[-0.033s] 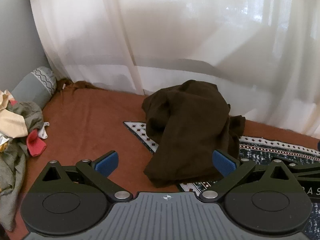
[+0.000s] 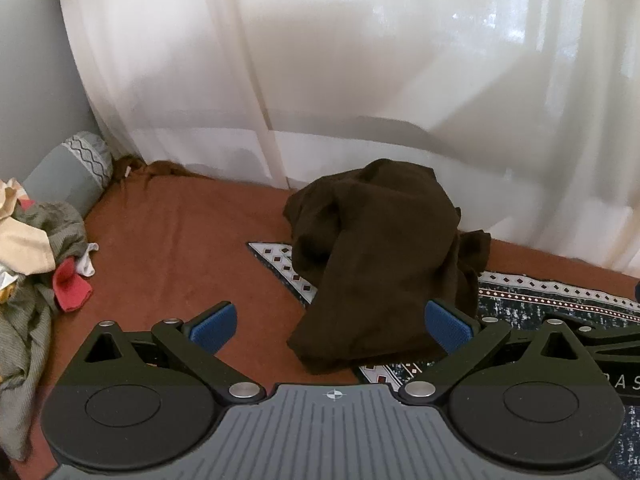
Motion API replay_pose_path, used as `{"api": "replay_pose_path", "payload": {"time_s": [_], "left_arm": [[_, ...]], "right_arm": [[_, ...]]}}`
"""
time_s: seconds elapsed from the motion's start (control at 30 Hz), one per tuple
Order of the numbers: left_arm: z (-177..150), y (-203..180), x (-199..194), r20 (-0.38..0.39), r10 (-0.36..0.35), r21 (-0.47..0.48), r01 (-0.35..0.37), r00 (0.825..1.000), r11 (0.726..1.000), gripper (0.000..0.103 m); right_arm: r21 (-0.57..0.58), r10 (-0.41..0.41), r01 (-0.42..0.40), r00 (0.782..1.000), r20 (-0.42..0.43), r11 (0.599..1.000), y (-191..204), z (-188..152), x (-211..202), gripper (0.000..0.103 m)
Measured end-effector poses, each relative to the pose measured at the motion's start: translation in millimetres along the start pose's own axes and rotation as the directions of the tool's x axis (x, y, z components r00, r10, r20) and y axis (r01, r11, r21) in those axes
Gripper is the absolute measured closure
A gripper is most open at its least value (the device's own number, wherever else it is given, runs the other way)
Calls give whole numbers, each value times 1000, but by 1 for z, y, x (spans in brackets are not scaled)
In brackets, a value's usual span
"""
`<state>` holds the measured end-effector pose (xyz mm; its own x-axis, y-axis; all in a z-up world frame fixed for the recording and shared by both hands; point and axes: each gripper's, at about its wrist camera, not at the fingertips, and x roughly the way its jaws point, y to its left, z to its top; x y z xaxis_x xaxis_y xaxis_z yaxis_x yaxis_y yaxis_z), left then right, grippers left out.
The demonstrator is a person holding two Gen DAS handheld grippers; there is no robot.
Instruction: Fold clothes
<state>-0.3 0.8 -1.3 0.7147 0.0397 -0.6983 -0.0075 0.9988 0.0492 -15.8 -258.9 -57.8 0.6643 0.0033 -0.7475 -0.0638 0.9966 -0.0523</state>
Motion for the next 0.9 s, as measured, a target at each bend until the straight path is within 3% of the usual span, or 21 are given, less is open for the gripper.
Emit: {"api": "replay_pose_path", "payload": {"time_s": [0.9], "left_arm": [[-1, 4, -4, -7, -8, -18, 8, 1000, 1000, 0]], "right_arm": [[-6, -5, 5, 1000, 4, 1000, 2, 4, -2, 0]]}}
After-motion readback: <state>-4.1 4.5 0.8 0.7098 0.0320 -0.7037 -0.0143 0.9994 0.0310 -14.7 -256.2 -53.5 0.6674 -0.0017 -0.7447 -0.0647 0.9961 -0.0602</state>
